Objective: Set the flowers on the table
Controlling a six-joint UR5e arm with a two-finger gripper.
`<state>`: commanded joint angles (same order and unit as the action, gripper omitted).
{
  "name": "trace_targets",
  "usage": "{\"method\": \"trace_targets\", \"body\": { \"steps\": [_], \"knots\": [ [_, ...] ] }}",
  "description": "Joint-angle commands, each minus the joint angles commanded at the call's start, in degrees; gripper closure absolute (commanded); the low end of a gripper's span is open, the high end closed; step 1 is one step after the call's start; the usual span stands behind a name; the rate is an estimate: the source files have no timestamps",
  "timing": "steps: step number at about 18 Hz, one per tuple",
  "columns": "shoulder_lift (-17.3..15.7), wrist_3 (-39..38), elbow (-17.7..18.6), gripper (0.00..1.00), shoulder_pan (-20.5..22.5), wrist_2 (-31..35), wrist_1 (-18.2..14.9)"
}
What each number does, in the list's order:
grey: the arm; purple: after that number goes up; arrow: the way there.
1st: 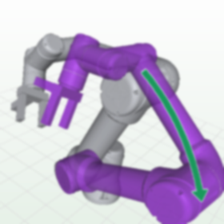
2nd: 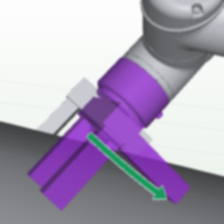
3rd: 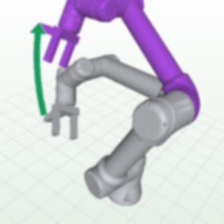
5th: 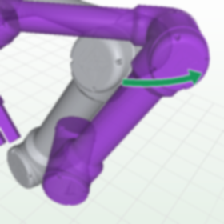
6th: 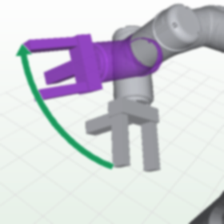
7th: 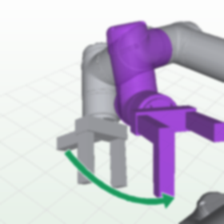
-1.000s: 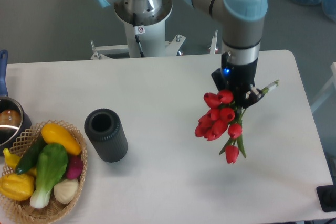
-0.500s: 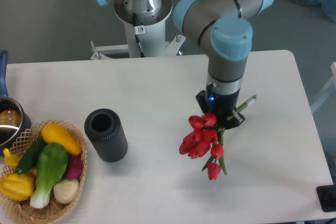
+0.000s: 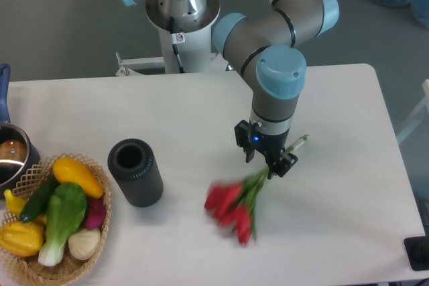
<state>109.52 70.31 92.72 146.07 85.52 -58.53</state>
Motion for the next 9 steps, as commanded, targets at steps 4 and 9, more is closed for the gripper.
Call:
{"method": "trace_targets", "body": {
  "steps": [4, 9],
  "knots": [
    [-3.2, 0.5, -0.1, 0.0, 1.1, 0.4, -0.2],
    [-5.0, 0.5, -0.1, 0.0, 1.7, 0.7, -0.3]
  ]
}}
